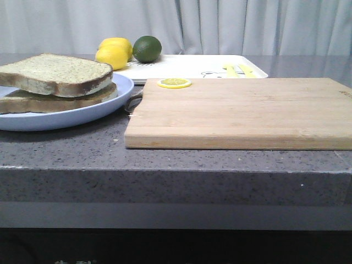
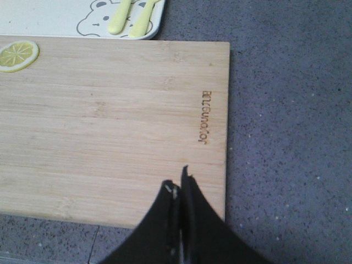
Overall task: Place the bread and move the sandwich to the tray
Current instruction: 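Withdraw the right gripper up and away from the plate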
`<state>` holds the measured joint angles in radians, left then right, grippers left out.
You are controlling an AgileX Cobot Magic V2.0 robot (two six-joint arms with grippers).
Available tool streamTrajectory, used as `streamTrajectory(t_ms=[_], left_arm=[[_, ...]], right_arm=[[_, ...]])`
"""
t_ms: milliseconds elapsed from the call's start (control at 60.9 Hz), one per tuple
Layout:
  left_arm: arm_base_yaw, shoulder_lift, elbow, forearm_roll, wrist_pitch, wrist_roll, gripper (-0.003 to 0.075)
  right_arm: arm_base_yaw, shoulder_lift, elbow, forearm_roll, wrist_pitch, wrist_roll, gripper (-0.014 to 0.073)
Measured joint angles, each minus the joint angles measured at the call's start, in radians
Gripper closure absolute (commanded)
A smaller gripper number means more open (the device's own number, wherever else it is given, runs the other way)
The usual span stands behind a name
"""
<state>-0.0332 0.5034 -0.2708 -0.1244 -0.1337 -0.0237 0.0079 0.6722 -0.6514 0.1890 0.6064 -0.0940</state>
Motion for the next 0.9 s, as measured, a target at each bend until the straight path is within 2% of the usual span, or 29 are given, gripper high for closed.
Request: streamTrajectory(t_ms=[246,526,706,904], left_arm=[[0.0,0.0,0.0,0.0,-0.002,0.0,0.0226],[0.0,0.002,-0.005,0.0,0.005,0.0,0.0226],[0.0,0.074,-0.11,0.0,0.114,0.0,0.0226],[0.0,0.285,-0.266,0.0,0.256,0.0,0.0226]], right_arm=[[0.0,-0.26,0.234,0.023,-0.063,0.0,0.0652],[0.0,-0.385,0.311,0.036,-0.169,0.0,0.0652],[0.0,-0.385,0.312,0.038,-0.17,0.002,0.0652],[0.0,-0.385,0.315,0.038,-0.172,0.002,0.0652]])
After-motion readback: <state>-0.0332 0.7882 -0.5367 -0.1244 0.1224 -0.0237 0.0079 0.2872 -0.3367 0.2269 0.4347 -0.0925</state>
